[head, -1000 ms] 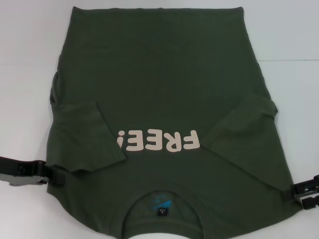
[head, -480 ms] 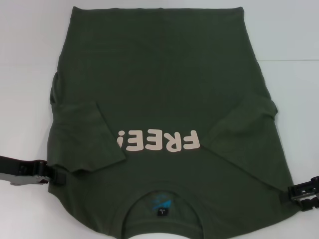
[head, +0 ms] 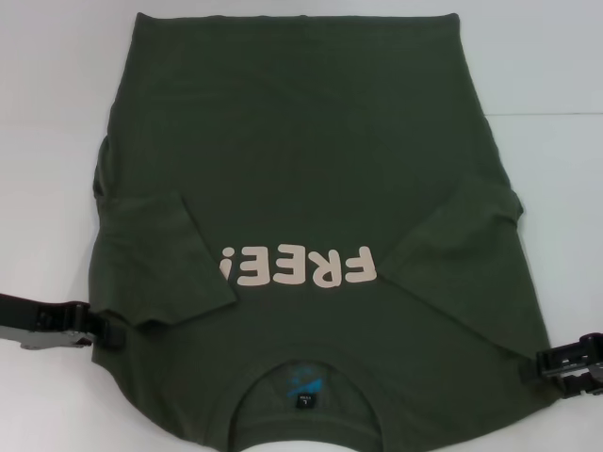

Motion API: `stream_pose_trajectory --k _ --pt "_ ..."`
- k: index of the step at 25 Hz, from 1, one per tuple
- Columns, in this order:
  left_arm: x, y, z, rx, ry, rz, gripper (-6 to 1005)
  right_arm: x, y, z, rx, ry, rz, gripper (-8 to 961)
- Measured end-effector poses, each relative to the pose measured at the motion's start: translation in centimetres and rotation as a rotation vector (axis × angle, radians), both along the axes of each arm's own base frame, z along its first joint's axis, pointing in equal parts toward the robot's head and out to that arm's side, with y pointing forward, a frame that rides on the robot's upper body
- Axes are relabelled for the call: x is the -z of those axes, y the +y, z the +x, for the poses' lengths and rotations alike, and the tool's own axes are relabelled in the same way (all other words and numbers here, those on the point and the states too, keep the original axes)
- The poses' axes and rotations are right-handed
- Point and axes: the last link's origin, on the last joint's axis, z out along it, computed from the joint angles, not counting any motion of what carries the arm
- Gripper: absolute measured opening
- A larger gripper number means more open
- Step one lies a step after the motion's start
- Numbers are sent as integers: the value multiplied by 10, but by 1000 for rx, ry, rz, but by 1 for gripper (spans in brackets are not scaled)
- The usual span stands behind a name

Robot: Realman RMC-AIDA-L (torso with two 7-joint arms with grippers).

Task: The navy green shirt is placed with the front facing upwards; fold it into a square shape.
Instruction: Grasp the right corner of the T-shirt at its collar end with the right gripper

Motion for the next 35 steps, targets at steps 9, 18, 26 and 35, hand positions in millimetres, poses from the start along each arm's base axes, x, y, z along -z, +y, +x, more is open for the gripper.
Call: stream_pose_trajectory --k 9,18,26,35 --pt "1 0 1 2 -5 2 52 2 1 -2 7 53 45 874" --pt "1 0 1 5 -12 7 53 -1 3 -1 5 73 78 839" --pt "1 0 1 8 -10 8 53 7 3 -3 5 80 60 807" --pt "1 0 1 10 -17 12 53 4 4 -1 18 79 72 772"
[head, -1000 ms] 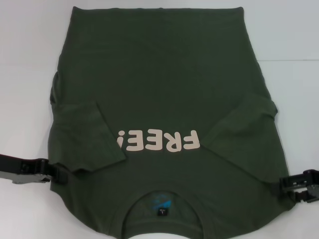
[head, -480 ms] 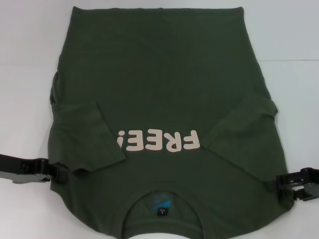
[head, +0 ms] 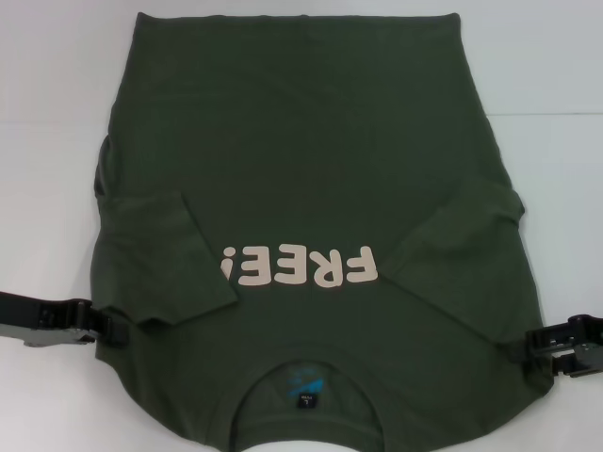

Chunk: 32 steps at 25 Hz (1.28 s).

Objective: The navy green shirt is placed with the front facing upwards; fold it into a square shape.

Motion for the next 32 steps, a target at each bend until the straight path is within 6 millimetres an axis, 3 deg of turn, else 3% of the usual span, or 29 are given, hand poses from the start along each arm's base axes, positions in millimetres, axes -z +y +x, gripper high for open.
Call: stream_pose_trajectory --k 4,7,17,23,32 --pt "0 0 0 0 0 1 54 1 0 0 7 -6 -2 756" --pt "0 0 0 0 0 1 54 1 0 0 6 -8 -5 523" --pt "0 0 0 1 -2 3 54 3 0 0 9 -7 -13 341" --pt "0 0 1 3 -3 2 54 3 -1 0 8 -11 -16 333" --pt "0 0 1 3 -4 -1 55 -3 0 2 -5 -21 -16 126"
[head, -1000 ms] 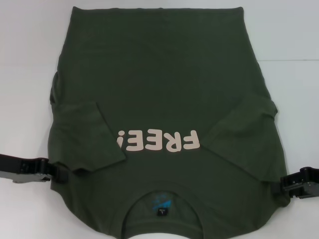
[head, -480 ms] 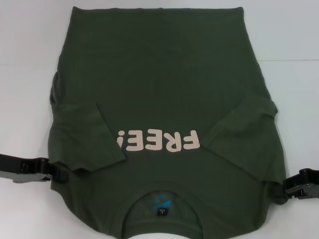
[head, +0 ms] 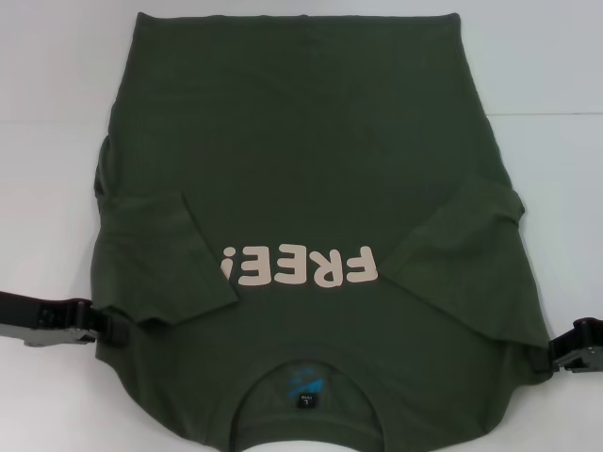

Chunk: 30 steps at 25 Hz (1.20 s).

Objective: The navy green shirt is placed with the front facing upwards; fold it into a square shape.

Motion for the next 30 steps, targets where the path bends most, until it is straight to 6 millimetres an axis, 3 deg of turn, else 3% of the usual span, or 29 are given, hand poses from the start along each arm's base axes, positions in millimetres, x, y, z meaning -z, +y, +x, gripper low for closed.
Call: stream_pose_trajectory --k 13,30 --pt "-1 0 0 2 -1 2 55 -11 0 0 -23 22 21 43" --pt "-10 2 -2 -5 -44 69 56 -35 -3 9 -10 170 228 22"
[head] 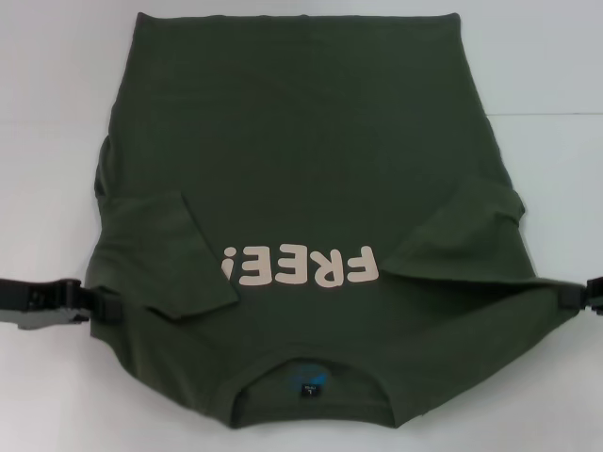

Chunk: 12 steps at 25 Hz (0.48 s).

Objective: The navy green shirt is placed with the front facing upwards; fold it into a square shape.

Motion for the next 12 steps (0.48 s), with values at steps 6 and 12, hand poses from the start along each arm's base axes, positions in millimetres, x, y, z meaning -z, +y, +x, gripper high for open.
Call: stream_pose_trajectory --k 6,12 --pt "-6 2 0 -2 -37 55 56 -7 -5 4 0 57 83 15" --pt "-13 5 0 -3 -67 108 56 -12 -6 6 -4 89 145 14"
